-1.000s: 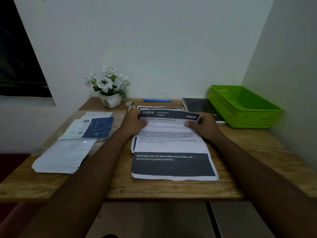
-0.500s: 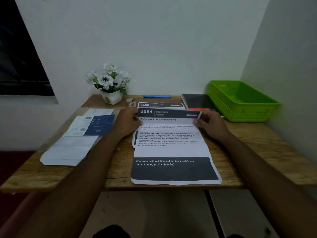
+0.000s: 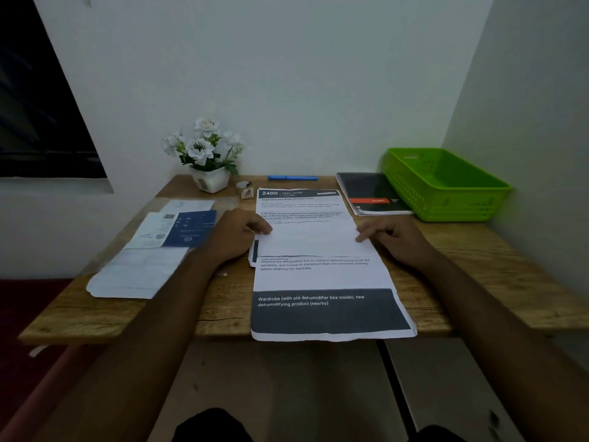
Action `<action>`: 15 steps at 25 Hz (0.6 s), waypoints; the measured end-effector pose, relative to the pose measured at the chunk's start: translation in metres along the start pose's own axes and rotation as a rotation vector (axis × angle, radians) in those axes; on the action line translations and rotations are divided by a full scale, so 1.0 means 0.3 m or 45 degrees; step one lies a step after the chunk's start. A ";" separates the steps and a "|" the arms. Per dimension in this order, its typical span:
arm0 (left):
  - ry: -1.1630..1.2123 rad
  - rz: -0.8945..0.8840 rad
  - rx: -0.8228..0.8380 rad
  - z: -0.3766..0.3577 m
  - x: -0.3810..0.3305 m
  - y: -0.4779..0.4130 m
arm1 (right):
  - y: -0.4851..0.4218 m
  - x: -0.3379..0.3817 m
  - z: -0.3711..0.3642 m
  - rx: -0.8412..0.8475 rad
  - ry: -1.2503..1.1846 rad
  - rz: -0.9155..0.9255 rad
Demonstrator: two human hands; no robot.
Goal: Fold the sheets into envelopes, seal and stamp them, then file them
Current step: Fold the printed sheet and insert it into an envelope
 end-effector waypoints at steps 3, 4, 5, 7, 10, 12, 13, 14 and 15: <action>0.039 -0.001 0.098 -0.024 0.011 -0.009 | 0.001 0.004 -0.002 0.042 0.010 -0.050; 0.017 -0.012 0.129 -0.032 0.012 -0.010 | 0.003 0.008 -0.006 0.064 0.019 -0.054; -0.014 -0.020 0.155 -0.039 0.014 -0.010 | 0.005 0.010 -0.015 0.102 0.028 -0.061; -0.056 -0.034 0.173 -0.049 0.011 -0.015 | 0.009 -0.002 -0.036 0.193 0.070 -0.108; -0.010 -0.069 0.175 -0.059 0.002 -0.018 | 0.013 -0.034 -0.035 0.218 0.246 -0.217; 0.051 -0.095 0.158 -0.053 -0.010 -0.013 | 0.014 -0.031 -0.027 0.183 0.250 -0.227; 0.064 -0.108 0.146 -0.048 -0.014 -0.011 | 0.014 -0.030 -0.024 0.169 0.230 -0.228; 0.065 -0.122 0.134 -0.043 -0.020 -0.009 | 0.016 -0.025 -0.021 0.155 0.212 -0.228; 0.067 -0.136 0.121 -0.039 -0.027 -0.007 | 0.017 -0.022 -0.016 0.135 0.198 -0.231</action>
Point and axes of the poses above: each hand's wrist, its own y-axis away from the middle knuckle, its own z-axis out of the back of the hand, x = y × z, the point moved 9 cm from there along -y, towards the middle knuckle, and after that the axes turned 8 degrees about x, right-handed, at the moved point
